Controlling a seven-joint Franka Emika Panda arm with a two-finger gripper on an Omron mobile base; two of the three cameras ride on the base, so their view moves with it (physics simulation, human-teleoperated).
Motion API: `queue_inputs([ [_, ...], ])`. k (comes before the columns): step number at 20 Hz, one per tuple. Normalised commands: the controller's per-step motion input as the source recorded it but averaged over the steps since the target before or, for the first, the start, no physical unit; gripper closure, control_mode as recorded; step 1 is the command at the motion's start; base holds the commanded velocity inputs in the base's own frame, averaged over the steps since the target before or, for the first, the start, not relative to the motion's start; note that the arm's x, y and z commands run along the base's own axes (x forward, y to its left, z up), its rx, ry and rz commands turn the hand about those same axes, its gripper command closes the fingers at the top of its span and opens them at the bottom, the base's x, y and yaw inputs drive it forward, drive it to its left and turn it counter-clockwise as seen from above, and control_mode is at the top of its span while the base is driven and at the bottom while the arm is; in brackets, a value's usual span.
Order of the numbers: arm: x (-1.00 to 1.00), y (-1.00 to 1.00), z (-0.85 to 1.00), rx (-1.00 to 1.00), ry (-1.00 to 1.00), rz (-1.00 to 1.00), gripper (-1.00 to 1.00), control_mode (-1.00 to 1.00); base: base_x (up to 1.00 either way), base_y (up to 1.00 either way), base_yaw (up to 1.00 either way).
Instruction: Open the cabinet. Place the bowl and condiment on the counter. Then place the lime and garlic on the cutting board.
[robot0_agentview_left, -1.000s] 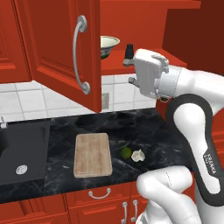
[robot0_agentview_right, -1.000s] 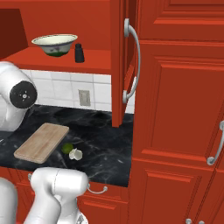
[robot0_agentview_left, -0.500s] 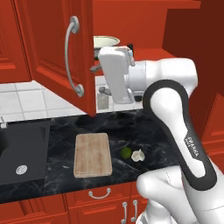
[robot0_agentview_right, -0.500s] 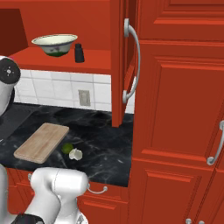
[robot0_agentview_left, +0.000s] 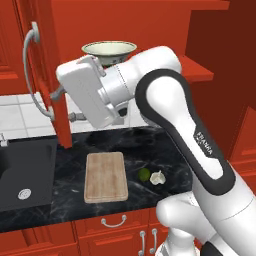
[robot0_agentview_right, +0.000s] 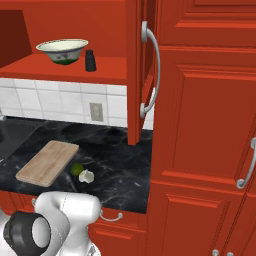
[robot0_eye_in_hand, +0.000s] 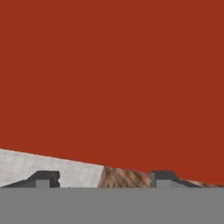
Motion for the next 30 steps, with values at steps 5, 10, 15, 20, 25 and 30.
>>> queue_inputs([
  [5, 0.38, 0.98, -0.37, -0.09, 0.00, 0.21, -1.00, -1.00, 0.00, 0.00, 0.00],
  [10, 0.20, 0.34, -0.10, -0.03, -0.02, 0.07, -1.00, -1.00, 0.00, 0.00, 0.00],
  [15, -0.02, -0.04, 0.00, -0.03, 0.02, 0.00, -1.00, -1.00, 0.00, 0.00, 0.00],
  [20, -0.01, -0.94, 0.00, -0.02, -0.07, 0.00, -1.00, -1.00, 0.00, 0.00, 0.00],
  [25, 0.00, -1.00, 0.00, -0.15, -0.13, 0.00, -1.00, -1.00, 0.00, 0.00, 0.00],
  [30, 0.10, -0.99, 0.04, -0.23, -0.07, 0.00, -1.00, -1.00, 0.00, 0.00, 0.00],
])
